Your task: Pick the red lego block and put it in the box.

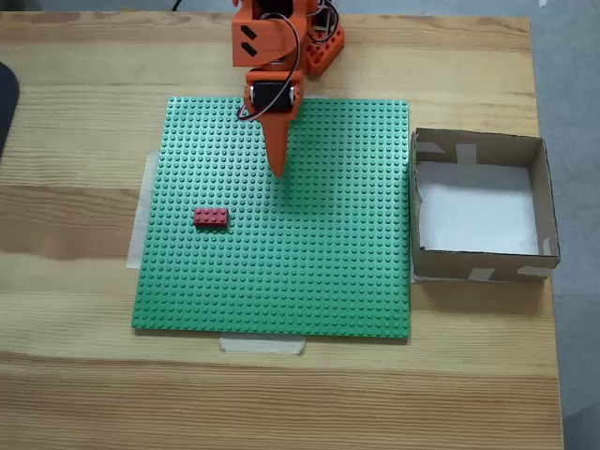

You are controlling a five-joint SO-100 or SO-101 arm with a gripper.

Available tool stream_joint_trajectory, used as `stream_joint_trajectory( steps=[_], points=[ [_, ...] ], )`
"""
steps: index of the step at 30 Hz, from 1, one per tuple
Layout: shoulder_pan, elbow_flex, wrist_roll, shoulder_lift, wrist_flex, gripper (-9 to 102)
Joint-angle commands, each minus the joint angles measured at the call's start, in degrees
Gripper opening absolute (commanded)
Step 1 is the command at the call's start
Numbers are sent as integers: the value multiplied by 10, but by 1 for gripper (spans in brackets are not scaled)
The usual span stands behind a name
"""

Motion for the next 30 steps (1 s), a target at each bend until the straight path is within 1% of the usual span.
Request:
stream_joint_trajectory(
  steps=[1, 26, 30],
  points=[
    [2, 9, -2, 4, -7, -1],
    [6, 8, -3, -1, -10, -1],
    [10, -44, 4, -25, -4, -1]
  ],
)
